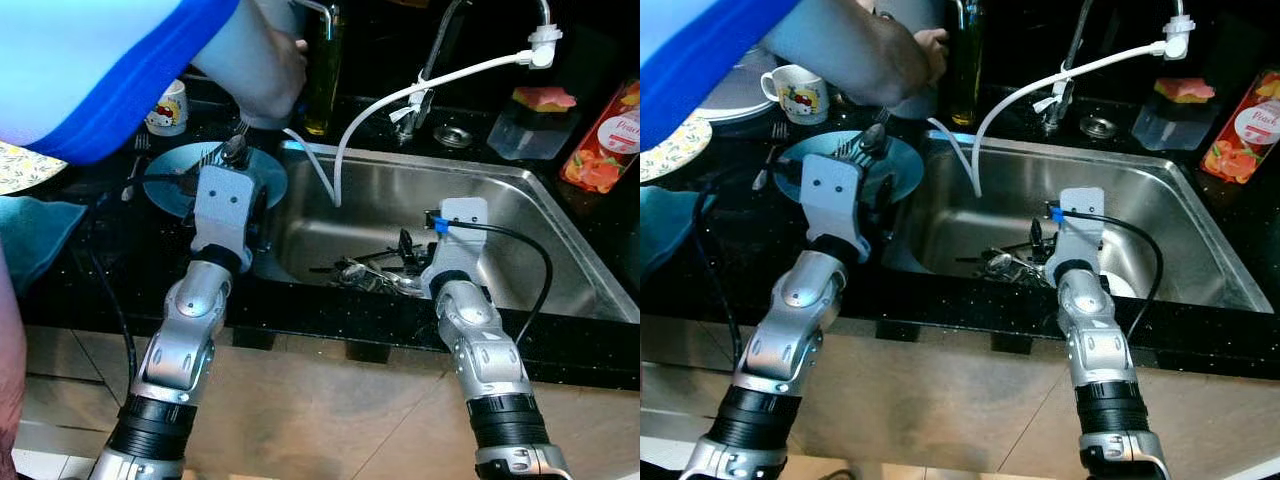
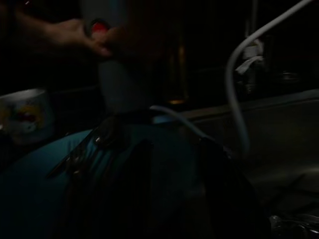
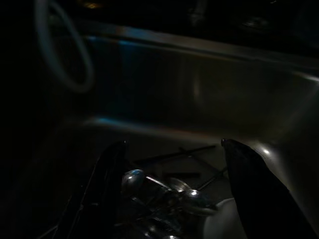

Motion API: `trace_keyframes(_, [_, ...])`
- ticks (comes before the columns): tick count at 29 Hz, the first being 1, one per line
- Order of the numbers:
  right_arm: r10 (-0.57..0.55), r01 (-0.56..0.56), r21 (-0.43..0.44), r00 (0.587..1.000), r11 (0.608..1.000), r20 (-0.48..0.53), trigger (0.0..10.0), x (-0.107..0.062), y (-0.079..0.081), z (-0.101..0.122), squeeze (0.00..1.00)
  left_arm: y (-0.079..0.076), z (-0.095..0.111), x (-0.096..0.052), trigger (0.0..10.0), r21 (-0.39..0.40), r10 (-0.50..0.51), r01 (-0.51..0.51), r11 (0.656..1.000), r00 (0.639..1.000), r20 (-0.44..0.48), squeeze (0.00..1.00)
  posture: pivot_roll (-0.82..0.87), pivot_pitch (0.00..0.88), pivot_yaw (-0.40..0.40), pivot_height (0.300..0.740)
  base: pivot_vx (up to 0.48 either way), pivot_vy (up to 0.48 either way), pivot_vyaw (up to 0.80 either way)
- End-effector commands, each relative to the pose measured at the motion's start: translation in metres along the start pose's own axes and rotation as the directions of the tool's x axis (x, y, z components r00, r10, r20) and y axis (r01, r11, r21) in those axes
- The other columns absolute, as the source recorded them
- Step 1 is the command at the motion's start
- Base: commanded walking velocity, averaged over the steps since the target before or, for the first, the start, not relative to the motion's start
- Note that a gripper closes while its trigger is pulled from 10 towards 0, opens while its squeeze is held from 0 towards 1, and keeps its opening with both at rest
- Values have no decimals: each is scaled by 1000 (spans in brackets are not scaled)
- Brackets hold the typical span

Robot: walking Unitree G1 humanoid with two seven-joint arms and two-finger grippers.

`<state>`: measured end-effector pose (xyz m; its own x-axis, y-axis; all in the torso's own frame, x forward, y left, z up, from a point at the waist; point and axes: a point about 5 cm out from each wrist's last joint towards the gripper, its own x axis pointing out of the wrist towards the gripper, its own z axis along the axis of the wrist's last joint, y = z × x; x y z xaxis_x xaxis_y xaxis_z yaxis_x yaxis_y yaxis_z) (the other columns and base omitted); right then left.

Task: Kitchen organization

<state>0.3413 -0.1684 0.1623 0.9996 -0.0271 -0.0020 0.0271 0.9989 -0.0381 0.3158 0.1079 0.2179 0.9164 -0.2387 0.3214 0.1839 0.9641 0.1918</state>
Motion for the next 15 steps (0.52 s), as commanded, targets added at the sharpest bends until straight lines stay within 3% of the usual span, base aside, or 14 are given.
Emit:
trace_keyframes(1, [-7, 7, 20, 1000, 1000, -5, 10000, 1, -2, 4, 0, -8, 5, 1, 10000, -1, -32, 32, 999, 999, 19, 0, 216, 22, -93, 740, 0, 0, 0])
trace_keyframes(15, [-74, 69, 93, 995, 993, 61, 10000, 5, -12, 38, 0, -12, 0, 4, 10000, -37, -25, 23, 999, 997, -68, 0, 214, 17, -94, 740, 0, 0, 0])
